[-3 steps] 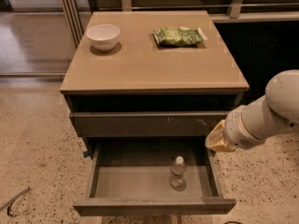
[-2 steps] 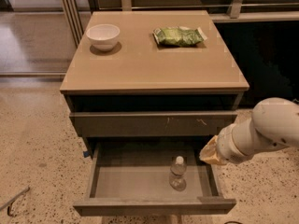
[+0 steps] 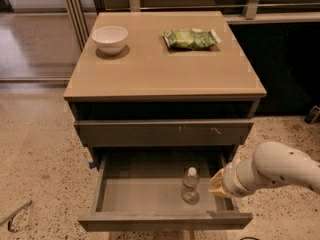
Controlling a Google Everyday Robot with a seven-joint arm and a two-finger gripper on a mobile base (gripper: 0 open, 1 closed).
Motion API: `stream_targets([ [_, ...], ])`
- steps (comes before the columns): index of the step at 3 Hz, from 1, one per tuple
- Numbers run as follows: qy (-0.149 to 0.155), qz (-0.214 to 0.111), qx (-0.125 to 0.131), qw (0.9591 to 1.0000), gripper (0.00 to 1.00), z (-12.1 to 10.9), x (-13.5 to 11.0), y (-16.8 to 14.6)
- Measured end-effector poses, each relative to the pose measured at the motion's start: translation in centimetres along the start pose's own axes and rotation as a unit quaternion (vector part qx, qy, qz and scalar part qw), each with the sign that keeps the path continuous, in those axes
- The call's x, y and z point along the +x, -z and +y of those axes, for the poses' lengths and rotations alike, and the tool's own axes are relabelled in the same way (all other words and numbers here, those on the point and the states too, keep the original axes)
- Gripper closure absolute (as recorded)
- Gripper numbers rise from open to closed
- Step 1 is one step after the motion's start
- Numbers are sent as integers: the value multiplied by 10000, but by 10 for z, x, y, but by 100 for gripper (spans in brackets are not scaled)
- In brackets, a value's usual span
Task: Pick water bottle from middle drawer and place on counter
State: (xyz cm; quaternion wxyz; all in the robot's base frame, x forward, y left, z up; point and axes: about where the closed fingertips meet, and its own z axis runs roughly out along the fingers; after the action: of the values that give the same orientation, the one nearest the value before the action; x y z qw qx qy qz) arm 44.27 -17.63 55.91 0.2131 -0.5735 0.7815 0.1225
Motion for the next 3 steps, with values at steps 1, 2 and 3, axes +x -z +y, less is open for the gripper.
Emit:
stream_targets([
  [1,178,79,168,9997,100,4,-1,8],
  [2,257,-35,520,9983,74,3,5,8],
  [3,268,-192,674,9972,50,-2,8,7],
])
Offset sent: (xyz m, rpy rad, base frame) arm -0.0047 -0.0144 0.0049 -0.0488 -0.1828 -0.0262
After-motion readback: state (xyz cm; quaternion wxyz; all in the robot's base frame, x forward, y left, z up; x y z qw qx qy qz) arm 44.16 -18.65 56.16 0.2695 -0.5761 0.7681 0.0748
